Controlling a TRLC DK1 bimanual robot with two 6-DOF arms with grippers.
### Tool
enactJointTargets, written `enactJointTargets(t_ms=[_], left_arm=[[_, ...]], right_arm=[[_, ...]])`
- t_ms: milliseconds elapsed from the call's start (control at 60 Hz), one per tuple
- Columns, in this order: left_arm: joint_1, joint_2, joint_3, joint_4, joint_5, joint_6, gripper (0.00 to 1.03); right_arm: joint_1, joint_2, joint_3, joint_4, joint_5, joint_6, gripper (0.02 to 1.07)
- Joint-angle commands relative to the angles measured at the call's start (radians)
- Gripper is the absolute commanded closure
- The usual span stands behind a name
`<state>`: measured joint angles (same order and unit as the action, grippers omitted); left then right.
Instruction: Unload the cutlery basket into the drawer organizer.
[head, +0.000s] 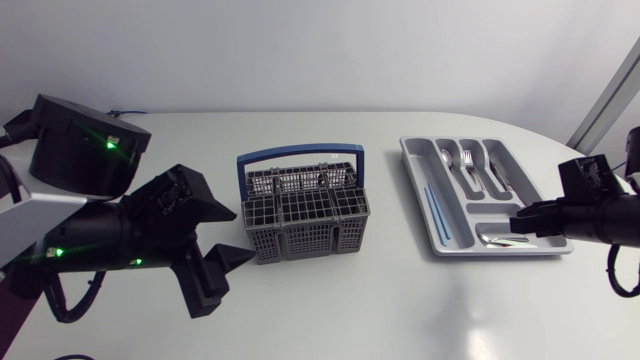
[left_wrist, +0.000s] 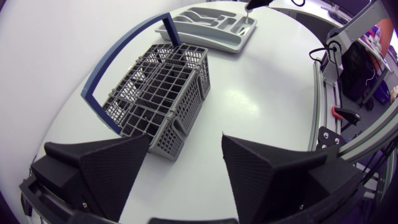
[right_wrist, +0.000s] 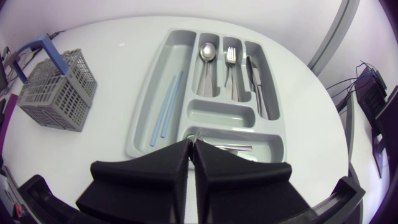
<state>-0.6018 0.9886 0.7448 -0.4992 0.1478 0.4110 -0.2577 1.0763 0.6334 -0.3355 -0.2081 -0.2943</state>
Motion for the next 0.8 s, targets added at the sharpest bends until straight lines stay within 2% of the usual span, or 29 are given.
enactJointTargets(t_ms=[0, 150, 400, 533, 567, 650, 750, 783], left_arm=[[0.013, -0.015, -0.018, -0.007, -0.007, 0.006, 0.05], [0.027, -0.031, -0.032, -0.007, -0.007, 0.023, 0.05], [0.074, -0.041, -0.050, -0.007, 0.001, 0.052, 0.05], [0.103, -0.048, -0.061, -0.007, 0.004, 0.071, 0.05], [0.114, -0.051, -0.062, -0.007, 0.004, 0.075, 0.05], [0.148, -0.059, -0.068, -0.007, 0.015, 0.091, 0.05], [0.191, -0.068, -0.073, -0.016, 0.026, 0.107, 0.05], [0.209, -0.073, -0.076, -0.019, 0.029, 0.120, 0.05]], right_arm=[[-0.008, 0.066, -0.049, 0.090, 0.050, -0.055, 1.01], [-0.006, 0.172, -0.069, 0.247, 0.134, -0.066, 1.01], [0.037, 0.341, -0.072, 0.362, 0.211, -0.039, 1.01], [0.092, 0.396, -0.078, 0.406, 0.253, -0.014, 0.96], [0.107, 0.405, -0.080, 0.414, 0.260, -0.005, 0.90], [0.135, 0.412, -0.078, 0.412, 0.274, 0.014, 0.58], [0.146, 0.402, -0.069, 0.397, 0.276, 0.021, 0.40], [0.146, 0.392, -0.063, 0.382, 0.276, 0.021, 0.31]])
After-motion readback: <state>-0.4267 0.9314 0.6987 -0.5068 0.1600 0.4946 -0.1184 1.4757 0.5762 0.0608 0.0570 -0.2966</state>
